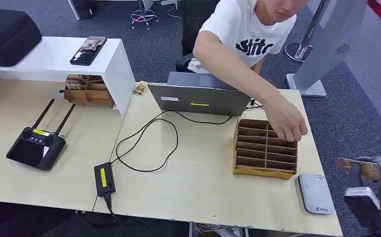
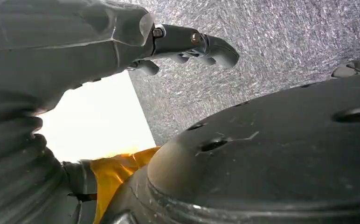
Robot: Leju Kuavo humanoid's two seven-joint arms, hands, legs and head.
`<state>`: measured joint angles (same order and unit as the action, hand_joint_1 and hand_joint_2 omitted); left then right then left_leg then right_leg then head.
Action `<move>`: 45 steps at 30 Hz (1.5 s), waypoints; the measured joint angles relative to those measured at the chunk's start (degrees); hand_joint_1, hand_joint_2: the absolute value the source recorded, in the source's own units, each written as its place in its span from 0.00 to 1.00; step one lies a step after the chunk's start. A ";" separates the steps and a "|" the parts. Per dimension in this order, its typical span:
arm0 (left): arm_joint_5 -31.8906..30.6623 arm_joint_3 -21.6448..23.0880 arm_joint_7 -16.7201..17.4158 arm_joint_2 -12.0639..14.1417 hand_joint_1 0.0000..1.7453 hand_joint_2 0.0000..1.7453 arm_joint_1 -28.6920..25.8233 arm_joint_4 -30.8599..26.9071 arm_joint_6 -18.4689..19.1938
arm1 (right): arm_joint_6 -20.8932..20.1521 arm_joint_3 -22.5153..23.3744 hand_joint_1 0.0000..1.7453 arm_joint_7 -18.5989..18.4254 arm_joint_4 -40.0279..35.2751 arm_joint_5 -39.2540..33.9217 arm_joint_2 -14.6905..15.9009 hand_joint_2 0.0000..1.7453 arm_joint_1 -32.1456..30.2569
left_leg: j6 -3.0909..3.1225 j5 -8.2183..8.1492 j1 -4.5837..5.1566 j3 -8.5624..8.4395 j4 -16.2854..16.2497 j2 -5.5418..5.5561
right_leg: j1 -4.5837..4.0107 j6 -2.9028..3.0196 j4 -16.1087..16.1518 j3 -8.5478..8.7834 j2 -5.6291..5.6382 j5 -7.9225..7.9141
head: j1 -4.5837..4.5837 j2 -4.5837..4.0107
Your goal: Pass the card to the sensor for recognition and then transmit it.
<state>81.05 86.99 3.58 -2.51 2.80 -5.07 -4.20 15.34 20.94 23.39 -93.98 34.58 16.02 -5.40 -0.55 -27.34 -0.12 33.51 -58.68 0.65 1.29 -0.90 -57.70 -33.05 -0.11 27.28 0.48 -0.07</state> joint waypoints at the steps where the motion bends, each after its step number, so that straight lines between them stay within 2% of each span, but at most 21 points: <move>1: -0.13 0.00 0.00 0.00 0.00 1.00 0.01 0.00 0.02 | -0.18 -0.02 1.00 -0.24 -0.24 -0.15 0.60 1.00 0.79 | 0.00 0.00 0.00 0.00 0.00 -0.01 | 0.00 0.00 0.00 0.00 0.03 0.00 | 0.00 -0.02; 4: -0.72 0.00 0.00 0.04 0.00 1.00 0.05 0.00 0.20 | -1.12 -1.05 1.00 -0.83 -0.33 0.55 2.72 1.00 5.07 | 0.00 0.01 0.00 -0.03 0.00 -0.11 | 0.01 0.02 -0.02 0.00 0.16 -0.06 | 0.00 0.00; 10: -0.79 0.00 0.00 0.04 0.00 1.00 0.06 0.00 0.20 | -1.14 -1.16 1.00 -0.86 -0.31 0.68 2.83 1.00 5.39 | 0.00 0.01 0.00 -0.03 0.00 -0.12 | 0.01 0.02 -0.02 0.00 0.16 -0.07 | 0.00 0.00; 12: -1.59 0.02 0.02 0.13 0.00 1.00 0.15 0.00 0.48 | -1.55 -4.21 1.00 -2.40 1.74 3.38 4.94 1.00 12.13 | -0.03 0.07 0.00 -0.03 0.00 -0.32 | 0.01 -0.06 -0.03 -0.01 0.35 -0.18 | 0.00 0.00; 13: -3.06 0.02 0.20 0.33 0.00 1.00 0.35 0.00 0.85 | -2.40 -9.47 1.00 -4.48 6.35 5.13 6.56 1.00 21.86 | -0.07 0.19 0.00 -0.04 -0.01 -0.41 | 0.01 0.04 -0.04 -0.08 0.40 -0.31 | 0.00 0.00; 14: -4.37 0.02 0.46 0.48 0.00 1.00 0.55 0.00 1.20 | -2.73 -16.01 1.00 -7.48 11.81 8.18 6.80 1.00 32.62 | -0.15 0.31 -0.01 -0.04 -0.01 -0.39 | -0.01 0.05 -0.08 -0.12 0.41 -0.36 | 0.00 -0.02; 17: -5.31 0.02 0.59 0.59 0.00 1.00 0.65 0.00 1.36 | -3.41 -22.26 1.00 -9.23 17.05 9.51 6.76 1.00 41.10 | -0.17 0.33 -0.03 -0.02 -0.01 -0.29 | -0.02 0.05 -0.13 -0.11 0.33 -0.36 | 0.00 0.00; 20: -5.97 0.02 1.07 0.61 0.00 1.00 0.83 0.00 1.60 | -4.22 -26.74 1.00 -10.30 20.92 10.45 6.28 1.00 46.62 | -0.18 0.33 -0.04 0.00 -0.01 -0.28 | -0.03 0.06 -0.17 -0.14 0.32 -0.36 | 0.00 -0.02; 28: -6.84 0.02 1.57 0.79 0.00 1.00 1.05 0.00 1.90 | -5.01 -33.10 1.00 -12.00 26.97 11.83 4.66 1.00 53.96 | -0.18 0.33 -0.03 0.11 0.00 -0.16 | -0.03 0.06 -0.17 -0.20 0.27 -0.35 | 0.00 -0.02; 37: -8.57 0.24 1.60 0.94 0.00 1.00 1.39 -0.02 2.43 | -6.34 -39.39 1.00 -15.67 38.56 16.15 -0.28 1.00 64.43 | -0.28 0.41 -0.06 0.08 -0.01 -0.12 | -0.04 0.06 -0.21 -0.20 0.22 -0.36 | -0.02 -0.02; 45: -9.33 0.44 1.73 0.98 0.00 1.00 1.54 -0.02 2.52 | -6.14 -42.45 1.00 -17.20 46.64 18.12 -4.50 1.00 68.50 | -0.30 0.41 -0.06 0.09 -0.01 -0.10 | -0.04 0.07 -0.22 -0.22 0.22 -0.35 | -0.02 0.00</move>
<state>71.71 87.43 5.31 -1.53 4.34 -5.09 -1.68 9.20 -21.51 6.19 -47.34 52.70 11.52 63.10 -0.85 -26.94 -0.18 33.60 -58.69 0.54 1.25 -0.84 -57.91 -33.28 0.11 26.92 0.46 -0.07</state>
